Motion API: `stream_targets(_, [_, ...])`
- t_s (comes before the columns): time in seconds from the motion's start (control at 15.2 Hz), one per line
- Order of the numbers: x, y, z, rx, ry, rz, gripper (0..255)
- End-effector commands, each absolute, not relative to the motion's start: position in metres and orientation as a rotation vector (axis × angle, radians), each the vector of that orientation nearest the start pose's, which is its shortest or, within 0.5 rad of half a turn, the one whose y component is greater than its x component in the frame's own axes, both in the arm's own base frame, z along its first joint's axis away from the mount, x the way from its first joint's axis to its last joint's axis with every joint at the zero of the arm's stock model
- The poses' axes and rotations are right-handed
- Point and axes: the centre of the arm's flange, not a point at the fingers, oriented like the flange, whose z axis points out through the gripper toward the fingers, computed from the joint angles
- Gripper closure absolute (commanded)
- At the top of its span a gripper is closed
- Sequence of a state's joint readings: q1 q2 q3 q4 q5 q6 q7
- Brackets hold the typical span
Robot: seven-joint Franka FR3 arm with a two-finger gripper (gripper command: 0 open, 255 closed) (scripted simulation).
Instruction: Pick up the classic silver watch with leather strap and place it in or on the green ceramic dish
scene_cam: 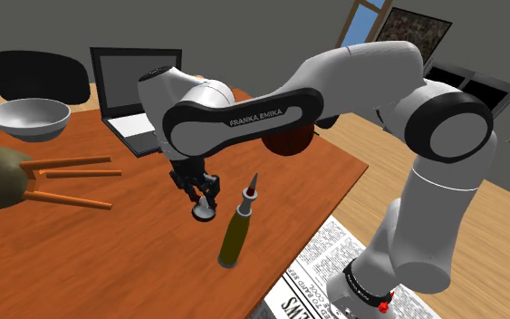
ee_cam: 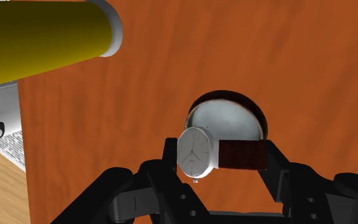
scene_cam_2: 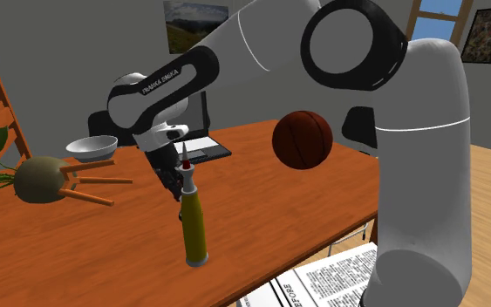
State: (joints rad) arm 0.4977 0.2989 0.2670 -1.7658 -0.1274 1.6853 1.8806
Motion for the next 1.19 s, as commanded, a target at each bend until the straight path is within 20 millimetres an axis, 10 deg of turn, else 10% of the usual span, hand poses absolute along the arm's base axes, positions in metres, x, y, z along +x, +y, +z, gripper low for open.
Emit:
stream_targets(0.0, [0.441,0.392,0.364,-3.012,1.795,0.085,255])
stream_targets(0.53, [0.441,0.392,0.364,-3.012,1.795,0.085,255])
stream_targets(0.59, [0.441,0.392,0.364,-3.012,1.795,0.085,0])
stream_targets(0.92, [0.441,0.392,0.364,-3.012,1.795,0.085,0])
stream_targets(1.12, [0.45,0.403,0.401,-3.012,1.795,0.085,0])
